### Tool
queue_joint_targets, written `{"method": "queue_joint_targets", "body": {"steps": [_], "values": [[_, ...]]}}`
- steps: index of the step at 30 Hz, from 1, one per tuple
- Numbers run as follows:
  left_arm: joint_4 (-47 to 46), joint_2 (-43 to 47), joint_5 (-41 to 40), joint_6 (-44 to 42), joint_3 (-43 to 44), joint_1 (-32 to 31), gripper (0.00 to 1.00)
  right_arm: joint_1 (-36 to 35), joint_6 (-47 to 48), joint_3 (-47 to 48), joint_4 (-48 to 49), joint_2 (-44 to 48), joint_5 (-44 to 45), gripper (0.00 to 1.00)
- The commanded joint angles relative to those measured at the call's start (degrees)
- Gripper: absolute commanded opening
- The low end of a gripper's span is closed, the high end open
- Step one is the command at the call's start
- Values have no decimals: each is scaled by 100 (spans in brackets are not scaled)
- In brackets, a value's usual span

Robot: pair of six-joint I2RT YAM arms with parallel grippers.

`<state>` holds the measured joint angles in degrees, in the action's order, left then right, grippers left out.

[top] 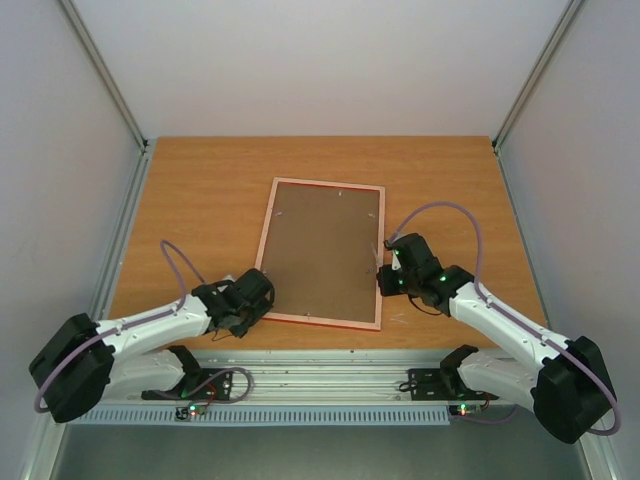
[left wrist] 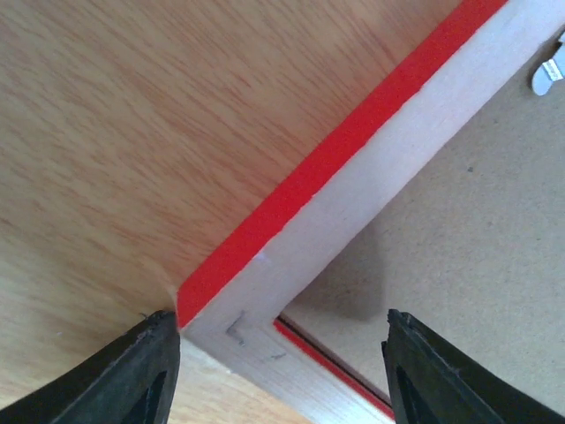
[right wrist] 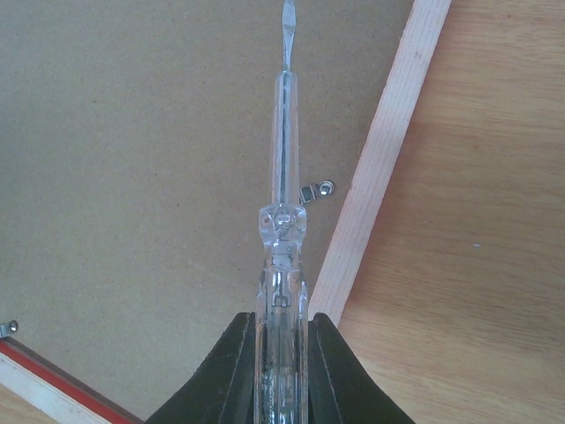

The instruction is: Take the photo out of the frame

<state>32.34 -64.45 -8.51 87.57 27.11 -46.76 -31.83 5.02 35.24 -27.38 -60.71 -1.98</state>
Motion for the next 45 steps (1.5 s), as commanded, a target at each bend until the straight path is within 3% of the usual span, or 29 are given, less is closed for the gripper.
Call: {"method": "queue_joint_targets", "body": {"steps": [1, 13, 18, 24, 36, 45], "values": [[-366, -225, -166, 157, 76, -45, 62, -24, -45, -36, 118, -39, 44, 1], [608, -3, -667, -228, 311, -33, 26, -17, -60, -33, 110, -57, 35, 1], [1160, 5, -1220, -934, 765, 176, 23, -24, -53, -35, 127, -70, -4, 1], [821, -623, -981, -2483, 1252, 991, 19, -19, -45, -44, 159, -94, -59, 1], [387, -2822, -281, -5572, 3108, 2157, 17, -24, 75, -77, 335, -224, -273, 1], [282, -4334, 228, -6980, 4475, 2426, 17, -32, 167, -105, 532, -362, -515, 1]]}}
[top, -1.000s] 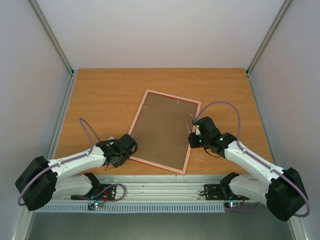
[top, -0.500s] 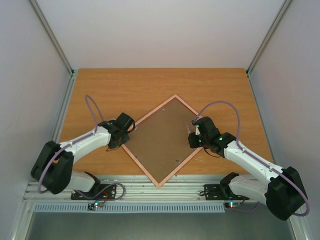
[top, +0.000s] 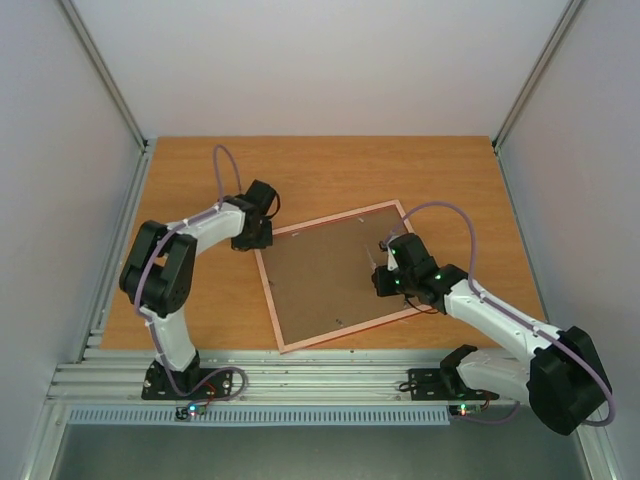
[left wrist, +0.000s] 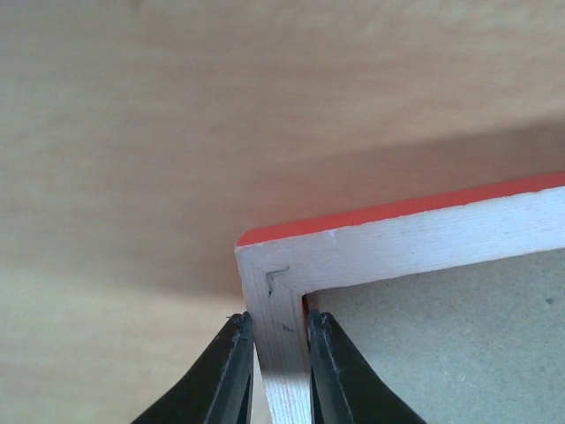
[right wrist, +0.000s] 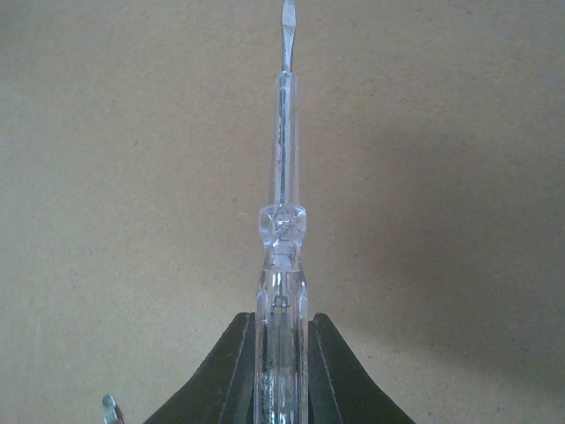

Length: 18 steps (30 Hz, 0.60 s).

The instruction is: Take the photo out of the frame

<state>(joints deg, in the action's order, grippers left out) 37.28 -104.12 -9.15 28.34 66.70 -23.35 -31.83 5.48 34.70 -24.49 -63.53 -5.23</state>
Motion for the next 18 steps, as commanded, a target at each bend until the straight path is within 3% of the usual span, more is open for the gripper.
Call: {"method": "queue_joint_targets", "body": {"steps": [1, 8, 12, 18], "values": [[-216, -486, 330, -1144, 640, 119, 17, -29, 127, -51, 277, -114, -235, 1], [78, -1402, 635, -1827, 1766, 182, 21, -126, 211, 32, 385, -361, -511, 1], [190, -1476, 766, -1868, 2027, 182, 24, -285, 268, 191, 336, -587, -499, 1], [315, -1067, 771, -1667, 1983, 182, 40, -501, 344, 567, 114, -933, -507, 1]]}}
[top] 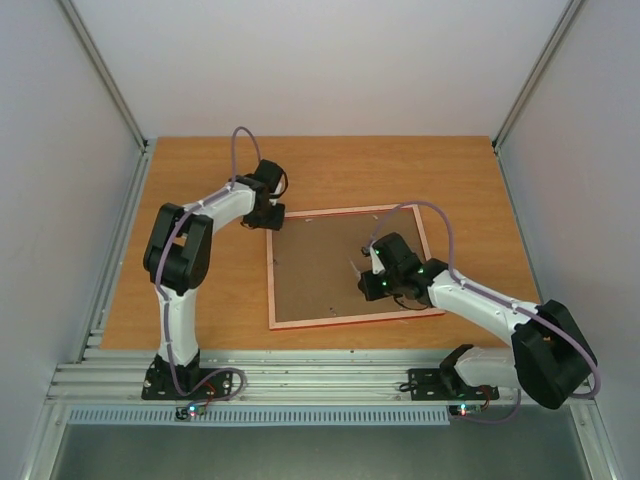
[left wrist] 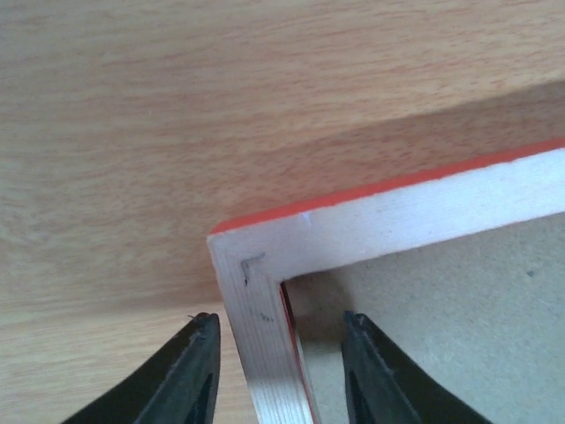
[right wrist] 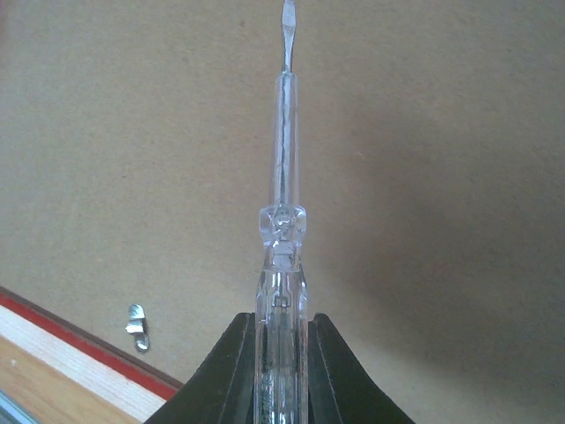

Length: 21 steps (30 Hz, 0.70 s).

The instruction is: Take the photo out of the frame

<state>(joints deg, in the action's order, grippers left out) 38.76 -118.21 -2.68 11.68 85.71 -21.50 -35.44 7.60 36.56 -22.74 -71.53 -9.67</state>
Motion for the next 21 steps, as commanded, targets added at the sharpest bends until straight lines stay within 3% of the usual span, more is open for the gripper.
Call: {"method": "queue_joint_targets", "body": {"steps": [1, 4, 12, 21], "values": [[145, 458, 92, 73, 6, -4, 44, -170, 137, 466, -108, -193, -80, 1], [169, 783, 62, 452, -233, -4, 49, -255, 196, 783, -256, -414, -136, 1], [-471, 2400, 249, 1224, -2012, -4, 57, -651, 417, 1764, -608, -1283, -323, 1], [-1064, 3378, 1428, 1748, -3559, -12, 57, -924, 512, 2555, -526, -2237, -583, 1]]}}
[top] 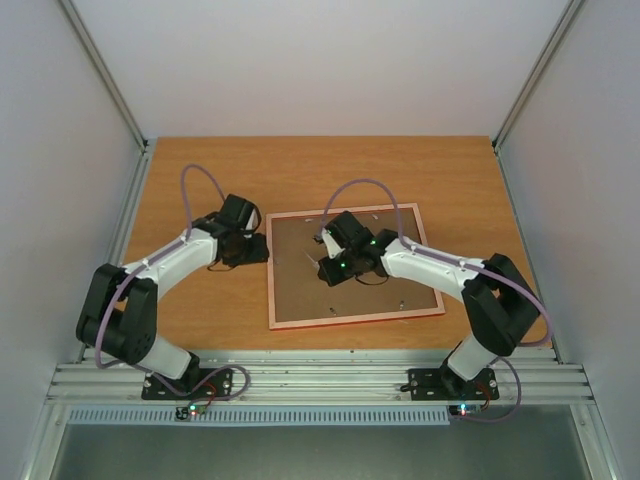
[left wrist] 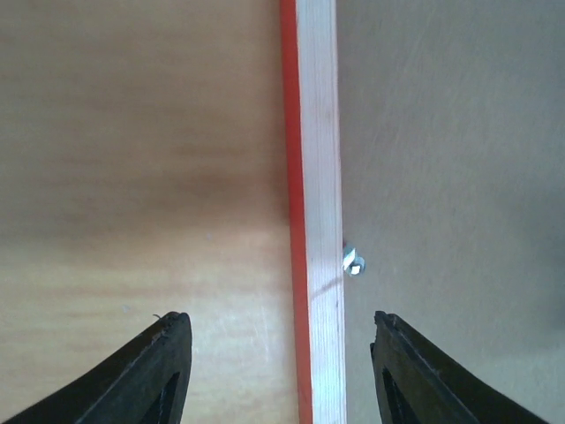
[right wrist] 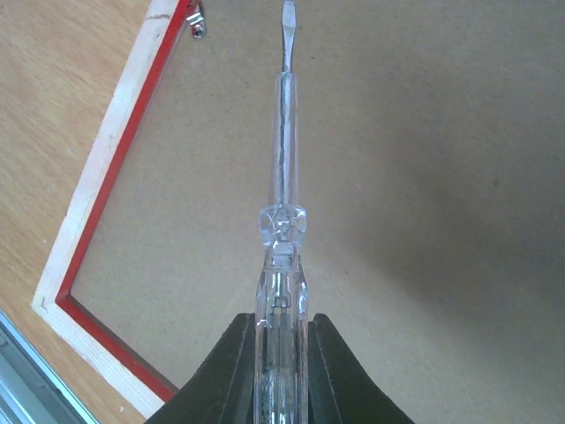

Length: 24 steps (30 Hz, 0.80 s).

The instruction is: Take the photo out of the frame

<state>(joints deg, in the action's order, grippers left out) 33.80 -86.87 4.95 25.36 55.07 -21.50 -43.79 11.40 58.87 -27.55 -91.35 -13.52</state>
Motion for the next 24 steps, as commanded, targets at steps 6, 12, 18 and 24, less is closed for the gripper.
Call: {"method": "queue_joint_targets", "body": {"steps": [6, 12, 18, 24], "values": [[-951, 413, 1077, 625, -1080, -13, 56, -106, 199, 593, -98, -634, -390, 1], [-1166, 409, 1311, 806, -1348, -12, 54, -177, 246, 855, -138, -946, -654, 1], [-1158, 376, 1353, 843, -1432, -21, 46, -239, 290, 1118, -136, -1278, -866, 1], [-1108, 374, 1285, 832, -1520, -29, 40, -278, 285, 1358, -137, -1606, -1040, 1]]}}
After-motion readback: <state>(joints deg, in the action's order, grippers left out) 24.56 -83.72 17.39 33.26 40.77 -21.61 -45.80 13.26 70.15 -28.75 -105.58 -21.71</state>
